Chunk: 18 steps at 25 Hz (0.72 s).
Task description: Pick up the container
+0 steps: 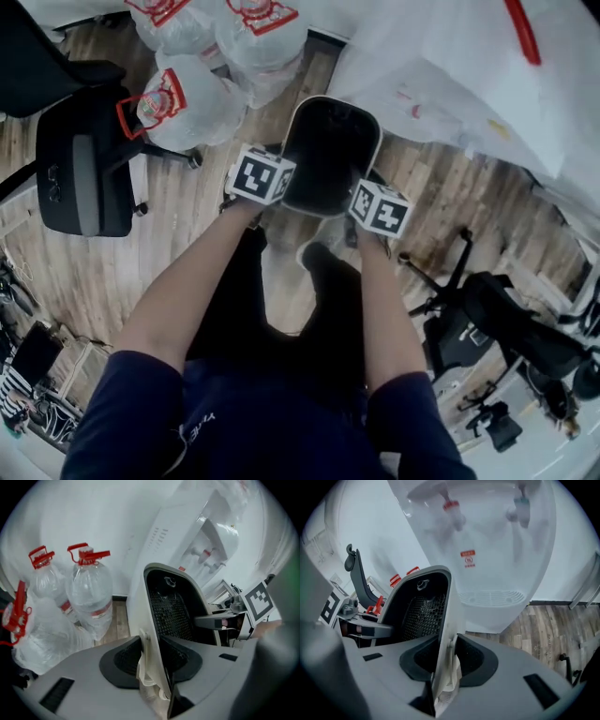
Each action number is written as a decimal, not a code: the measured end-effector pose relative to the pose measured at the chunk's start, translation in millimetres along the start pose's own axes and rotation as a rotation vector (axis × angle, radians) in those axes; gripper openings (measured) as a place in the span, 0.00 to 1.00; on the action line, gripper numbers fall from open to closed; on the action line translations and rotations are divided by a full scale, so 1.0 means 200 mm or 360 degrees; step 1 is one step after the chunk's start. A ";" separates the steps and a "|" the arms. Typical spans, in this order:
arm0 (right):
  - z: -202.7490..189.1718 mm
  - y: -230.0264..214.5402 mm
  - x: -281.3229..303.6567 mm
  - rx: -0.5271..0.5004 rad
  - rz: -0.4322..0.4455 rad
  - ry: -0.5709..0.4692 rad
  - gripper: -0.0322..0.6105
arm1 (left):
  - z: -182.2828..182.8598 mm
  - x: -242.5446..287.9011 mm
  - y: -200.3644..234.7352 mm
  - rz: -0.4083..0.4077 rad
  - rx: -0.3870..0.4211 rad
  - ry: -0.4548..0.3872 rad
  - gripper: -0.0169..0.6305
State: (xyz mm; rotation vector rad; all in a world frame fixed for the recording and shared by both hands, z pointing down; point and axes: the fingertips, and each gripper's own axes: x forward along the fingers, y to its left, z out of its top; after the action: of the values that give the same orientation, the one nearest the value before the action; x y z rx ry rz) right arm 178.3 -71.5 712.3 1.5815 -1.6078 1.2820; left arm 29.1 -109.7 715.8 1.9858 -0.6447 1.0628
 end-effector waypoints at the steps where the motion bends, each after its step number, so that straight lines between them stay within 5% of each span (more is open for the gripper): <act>1: 0.03 0.02 -0.08 -0.0005 0.0002 -0.0005 0.21 | 0.03 -0.08 -0.04 0.0005 -0.0001 -0.0008 0.24; 18: 0.33 0.44 -1.21 -0.0165 0.0046 -0.0131 0.21 | 0.18 -1.20 -0.54 0.0064 -0.0125 -0.0168 0.23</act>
State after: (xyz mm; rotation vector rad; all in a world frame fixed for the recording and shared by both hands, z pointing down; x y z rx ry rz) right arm 149.3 -35.4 450.4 1.5710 -1.7246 1.1421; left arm -2.3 -60.2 457.0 1.9779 -0.7741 0.9468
